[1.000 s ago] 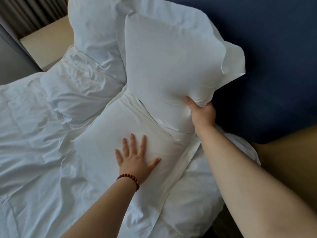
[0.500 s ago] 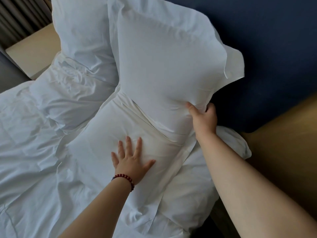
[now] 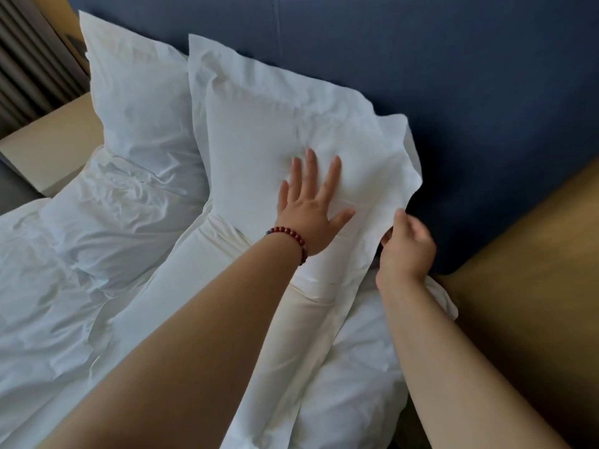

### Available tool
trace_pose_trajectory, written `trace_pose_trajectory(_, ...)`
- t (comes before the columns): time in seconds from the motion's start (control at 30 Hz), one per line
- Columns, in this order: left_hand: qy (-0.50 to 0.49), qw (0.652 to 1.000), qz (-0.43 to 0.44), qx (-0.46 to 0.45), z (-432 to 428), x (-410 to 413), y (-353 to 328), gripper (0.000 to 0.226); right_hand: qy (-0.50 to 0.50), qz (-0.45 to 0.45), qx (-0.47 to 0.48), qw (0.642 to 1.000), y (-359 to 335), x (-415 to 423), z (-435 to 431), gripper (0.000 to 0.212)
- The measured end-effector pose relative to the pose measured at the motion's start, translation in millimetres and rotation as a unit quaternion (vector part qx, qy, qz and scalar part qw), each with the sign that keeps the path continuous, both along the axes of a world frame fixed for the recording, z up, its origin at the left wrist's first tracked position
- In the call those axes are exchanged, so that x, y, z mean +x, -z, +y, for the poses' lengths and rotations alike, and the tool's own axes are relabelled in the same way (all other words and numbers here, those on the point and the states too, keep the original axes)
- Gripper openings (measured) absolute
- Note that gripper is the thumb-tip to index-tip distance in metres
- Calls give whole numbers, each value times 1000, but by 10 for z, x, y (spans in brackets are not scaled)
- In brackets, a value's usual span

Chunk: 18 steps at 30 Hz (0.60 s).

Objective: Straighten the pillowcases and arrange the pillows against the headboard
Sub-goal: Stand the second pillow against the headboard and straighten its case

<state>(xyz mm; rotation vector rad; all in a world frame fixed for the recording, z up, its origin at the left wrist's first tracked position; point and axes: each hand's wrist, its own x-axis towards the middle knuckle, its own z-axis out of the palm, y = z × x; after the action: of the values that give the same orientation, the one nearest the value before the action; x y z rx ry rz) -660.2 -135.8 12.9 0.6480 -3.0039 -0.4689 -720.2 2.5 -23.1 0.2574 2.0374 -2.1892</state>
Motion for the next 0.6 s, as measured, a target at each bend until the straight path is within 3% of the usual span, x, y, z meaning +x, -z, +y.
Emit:
trace_pose_trajectory(0.07,11,1000,-11,3,-92,-5,72,76,2,64,43,997,-104,26,-41,7)
trace_pose_trajectory(0.2,30,997,74,14,-230,152,97,65,-66,262,103,957,-349,69,-221,14)
trace_pose_trajectory(0.37,-42,970,239,-23,-637,372,166,55,-124,504,188,834,-421,52,-743,18)
trace_pose_trajectory(0.47,-114,964,241,2,-969,329,122,56,-183,561,260,765,-505,4,-1248,24)
trace_pose_trajectory(0.6,-108,955,273,36,-1413,49,73,58,-185,596,412,664,-494,-230,-1658,30)
